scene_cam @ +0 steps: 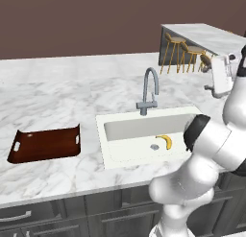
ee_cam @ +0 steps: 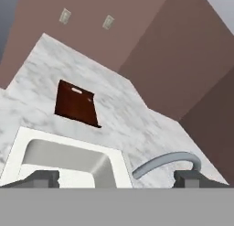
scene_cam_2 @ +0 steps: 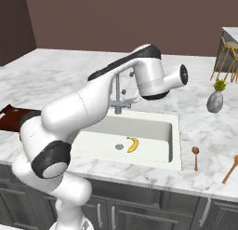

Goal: Pick up all produce items and place them in the sink. Turn on the sink faucet to wash them. Then turn the sink off and put them in the tray.

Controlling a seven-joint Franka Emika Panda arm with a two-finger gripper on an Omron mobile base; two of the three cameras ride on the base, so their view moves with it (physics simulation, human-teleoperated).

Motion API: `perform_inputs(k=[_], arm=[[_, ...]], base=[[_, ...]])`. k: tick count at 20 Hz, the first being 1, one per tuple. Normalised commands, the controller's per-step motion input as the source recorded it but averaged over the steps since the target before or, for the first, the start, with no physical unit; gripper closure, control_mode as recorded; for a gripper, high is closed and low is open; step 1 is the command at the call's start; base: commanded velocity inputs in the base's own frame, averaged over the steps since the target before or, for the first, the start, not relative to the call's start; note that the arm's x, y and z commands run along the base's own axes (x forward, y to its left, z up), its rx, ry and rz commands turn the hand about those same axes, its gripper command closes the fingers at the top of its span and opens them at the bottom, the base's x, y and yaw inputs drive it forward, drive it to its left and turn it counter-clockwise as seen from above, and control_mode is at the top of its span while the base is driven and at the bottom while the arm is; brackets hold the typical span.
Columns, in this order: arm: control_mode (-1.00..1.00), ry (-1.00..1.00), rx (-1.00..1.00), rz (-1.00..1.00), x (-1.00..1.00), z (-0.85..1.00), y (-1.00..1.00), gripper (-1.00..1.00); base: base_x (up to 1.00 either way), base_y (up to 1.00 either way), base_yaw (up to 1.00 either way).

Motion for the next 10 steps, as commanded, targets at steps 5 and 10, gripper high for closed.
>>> perform_inputs(k=[5,10], arm=[[-1.0,0.1,-0.04,-0.38,-0.25,0.0,0.32,-1.0],[-1.0,0.24,-0.02,-0.39,-0.07,0.0,0.33,-1.0]], base=[[0.0,0.0,0.0],[0.0,0.0,0.0]])
